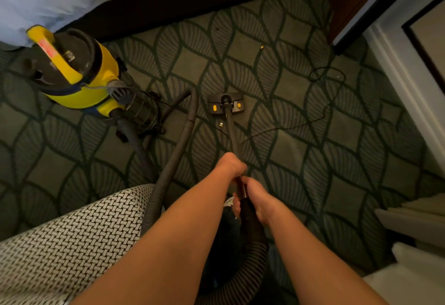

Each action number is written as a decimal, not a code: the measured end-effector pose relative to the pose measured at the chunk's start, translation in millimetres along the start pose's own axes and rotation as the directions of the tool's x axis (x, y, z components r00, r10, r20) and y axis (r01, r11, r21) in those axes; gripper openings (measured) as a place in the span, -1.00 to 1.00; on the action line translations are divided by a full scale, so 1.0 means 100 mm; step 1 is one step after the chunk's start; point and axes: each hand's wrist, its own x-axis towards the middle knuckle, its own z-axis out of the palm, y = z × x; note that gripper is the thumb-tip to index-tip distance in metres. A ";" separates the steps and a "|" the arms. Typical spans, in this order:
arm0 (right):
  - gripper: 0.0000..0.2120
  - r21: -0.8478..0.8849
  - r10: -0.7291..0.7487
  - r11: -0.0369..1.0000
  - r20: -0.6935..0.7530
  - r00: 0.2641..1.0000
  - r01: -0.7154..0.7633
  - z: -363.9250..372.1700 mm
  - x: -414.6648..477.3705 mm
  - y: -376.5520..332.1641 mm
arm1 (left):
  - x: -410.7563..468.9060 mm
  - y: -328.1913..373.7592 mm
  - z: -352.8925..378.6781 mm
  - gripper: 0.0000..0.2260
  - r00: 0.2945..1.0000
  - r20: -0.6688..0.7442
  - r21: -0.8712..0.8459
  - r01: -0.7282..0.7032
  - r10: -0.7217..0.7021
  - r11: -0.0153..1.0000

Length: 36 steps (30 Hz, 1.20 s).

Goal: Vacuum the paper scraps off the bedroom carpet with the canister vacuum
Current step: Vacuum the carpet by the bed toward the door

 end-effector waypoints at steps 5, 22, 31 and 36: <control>-0.46 0.002 0.013 1.000 0.009 1.000 -0.013 0.02 -0.06 0.21 | -0.08 -0.16 0.00 -0.78 0.998 0.032 -0.027 0.048 -0.047 0.998; -0.48 -0.132 -0.025 0.991 -0.028 0.999 0.021 -0.45 -0.30 0.45 | -0.60 -0.21 0.41 -0.90 1.000 0.014 -0.029 0.014 -0.013 0.999; -0.48 -0.225 -0.059 0.973 -0.018 0.998 0.054 -0.96 -0.38 0.49 | -0.80 -0.12 0.88 -0.81 0.998 -0.057 -0.050 0.009 -0.011 0.999; -0.57 -0.292 -0.119 0.950 -0.004 0.993 0.113 -1.08 -0.51 0.43 | -0.83 -0.03 0.96 -0.81 0.995 -0.095 -0.110 -0.001 -0.009 0.994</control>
